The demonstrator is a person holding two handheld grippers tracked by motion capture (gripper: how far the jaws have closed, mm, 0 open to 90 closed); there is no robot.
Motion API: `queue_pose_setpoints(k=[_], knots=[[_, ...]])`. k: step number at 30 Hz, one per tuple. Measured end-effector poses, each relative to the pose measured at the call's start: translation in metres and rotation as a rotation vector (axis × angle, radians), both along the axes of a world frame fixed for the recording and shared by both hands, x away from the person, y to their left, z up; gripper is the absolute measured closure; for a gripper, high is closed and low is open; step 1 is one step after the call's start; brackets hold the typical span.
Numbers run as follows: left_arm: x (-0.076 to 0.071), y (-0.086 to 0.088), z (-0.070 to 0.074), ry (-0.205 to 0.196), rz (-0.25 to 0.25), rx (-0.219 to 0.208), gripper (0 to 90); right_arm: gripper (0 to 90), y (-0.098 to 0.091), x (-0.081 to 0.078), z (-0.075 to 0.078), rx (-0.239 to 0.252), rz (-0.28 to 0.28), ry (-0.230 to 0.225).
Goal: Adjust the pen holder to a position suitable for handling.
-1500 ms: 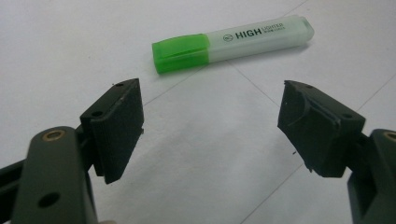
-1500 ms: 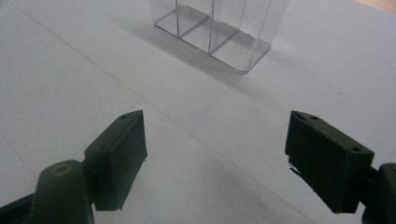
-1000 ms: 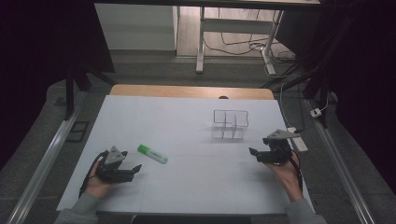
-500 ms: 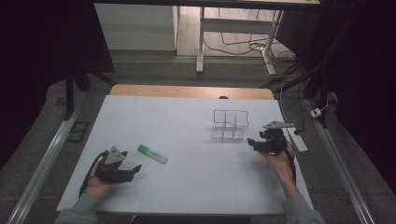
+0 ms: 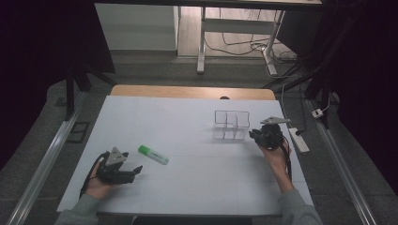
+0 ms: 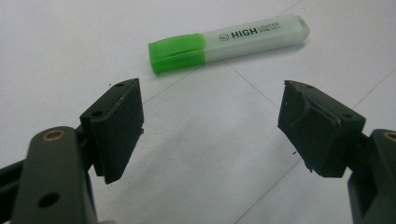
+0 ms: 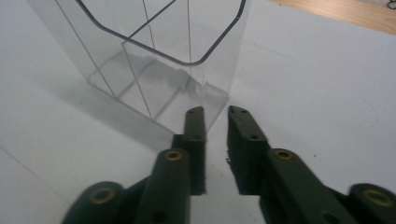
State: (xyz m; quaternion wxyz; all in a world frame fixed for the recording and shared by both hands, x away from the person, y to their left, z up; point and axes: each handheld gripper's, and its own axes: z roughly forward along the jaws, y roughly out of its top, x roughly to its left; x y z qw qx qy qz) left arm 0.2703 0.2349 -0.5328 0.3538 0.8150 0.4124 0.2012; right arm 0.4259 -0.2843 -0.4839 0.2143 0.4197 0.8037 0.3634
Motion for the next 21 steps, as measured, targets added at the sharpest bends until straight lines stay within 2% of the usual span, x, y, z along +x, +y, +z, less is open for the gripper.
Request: queue_pose_setpoints(k=[3,11,21], knots=[[0.0,0.0,0.0,0.001,0.0,0.0,22.7,88.9,0.0,0.004,-0.002,-0.007,-0.007,-0.001],[0.0,0.0,0.0,0.001,-0.003,0.004,22.7,89.0,-0.002,0.016,-0.01,-0.013,-0.015,0.015],[-0.001,0.001,0.0,0.0,-0.002,0.001,22.7,89.0,0.005,0.032,-0.017,-0.023,0.001,0.024]])
